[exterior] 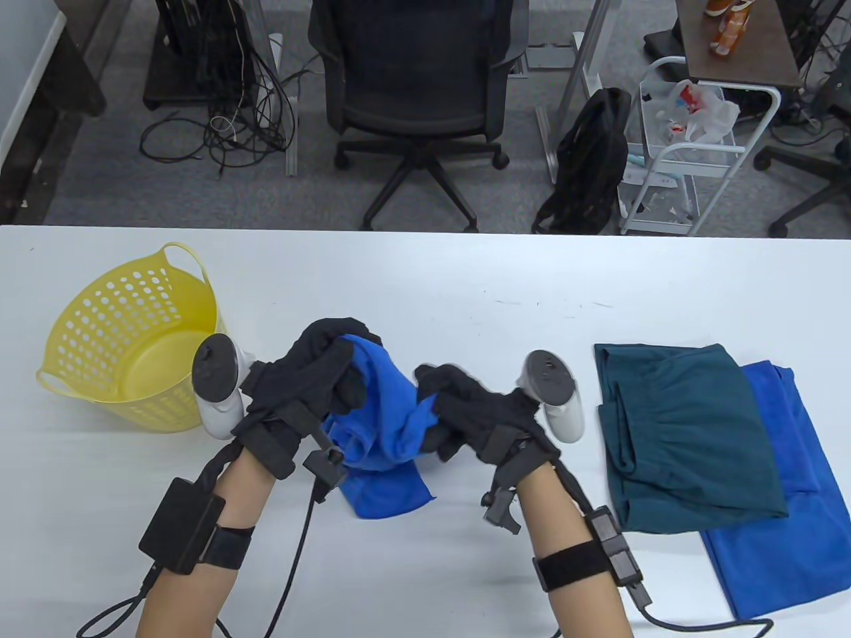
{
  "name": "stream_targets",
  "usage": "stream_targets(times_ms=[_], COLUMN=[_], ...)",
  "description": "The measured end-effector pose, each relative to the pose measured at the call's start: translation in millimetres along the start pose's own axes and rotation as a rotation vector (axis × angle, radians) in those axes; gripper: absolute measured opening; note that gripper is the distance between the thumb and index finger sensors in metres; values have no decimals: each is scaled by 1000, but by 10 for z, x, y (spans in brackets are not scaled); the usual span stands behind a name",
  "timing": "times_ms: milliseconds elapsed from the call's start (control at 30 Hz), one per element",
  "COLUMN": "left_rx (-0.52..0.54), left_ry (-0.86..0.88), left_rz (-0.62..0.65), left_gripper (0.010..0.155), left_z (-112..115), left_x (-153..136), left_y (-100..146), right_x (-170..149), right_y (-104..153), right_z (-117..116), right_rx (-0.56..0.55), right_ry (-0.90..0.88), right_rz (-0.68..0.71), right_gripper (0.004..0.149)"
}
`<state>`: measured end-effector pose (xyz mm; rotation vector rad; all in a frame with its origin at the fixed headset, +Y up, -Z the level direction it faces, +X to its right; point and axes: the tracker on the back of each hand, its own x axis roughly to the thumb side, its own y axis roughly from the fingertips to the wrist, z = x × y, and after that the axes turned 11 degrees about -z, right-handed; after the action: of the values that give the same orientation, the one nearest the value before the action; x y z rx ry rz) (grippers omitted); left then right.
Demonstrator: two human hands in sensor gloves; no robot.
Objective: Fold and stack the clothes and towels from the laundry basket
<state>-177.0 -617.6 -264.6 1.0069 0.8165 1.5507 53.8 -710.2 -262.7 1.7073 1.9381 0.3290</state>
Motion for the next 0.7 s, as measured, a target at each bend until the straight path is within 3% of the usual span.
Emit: stream_targets(times_ms=[100, 200, 233, 300, 367, 433, 467, 500, 533, 567, 633, 667, 700], left_rx=[-24, -34, -27, 30, 120, 8, -22, -16, 47, 69, 101, 174, 233], left_ry=[-51, 85, 110, -54, -102, -81, -90, -159, -283, -357, -459, -486, -564], left_rz=[56, 27, 28, 48, 31, -28, -35, -54, -98, -121, -184, -238, -312], left_gripper=[45, 46, 45, 45, 46, 46, 45, 46, 45, 45, 45, 45, 46], left_z=[72, 60, 52, -12, -66, -152, -184, -230, -279, -307, -398, -462, -546], left_x=[40, 33, 27, 30, 32, 84, 103, 116, 120, 125, 181, 244, 314], left_y=[-23, -2, 16, 60, 109, 173, 192, 229, 267, 285, 348, 388, 400], right_x=[-158, -181, -150, -31, 100, 201, 212, 234, 262, 289, 390, 469, 543], right_y=[-241, -288, -266, -177, -70, 111, 155, 287, 387, 437, 580, 693, 822], right_z=[-259, -303, -283, -230, -155, -11, 25, 135, 216, 248, 305, 353, 427], right_rx=[169, 118, 34, -105, -253, -521, -574, -713, -753, -715, -531, -475, -530], right_ry=[-280, -190, -140, 38, 291, 546, 573, 585, 523, 487, 416, 432, 464], right_rz=[113, 108, 97, 107, 77, 51, 44, 56, 70, 63, -44, -106, -175], right_gripper=[39, 39, 39, 38, 38, 38, 38, 37, 36, 36, 37, 38, 38])
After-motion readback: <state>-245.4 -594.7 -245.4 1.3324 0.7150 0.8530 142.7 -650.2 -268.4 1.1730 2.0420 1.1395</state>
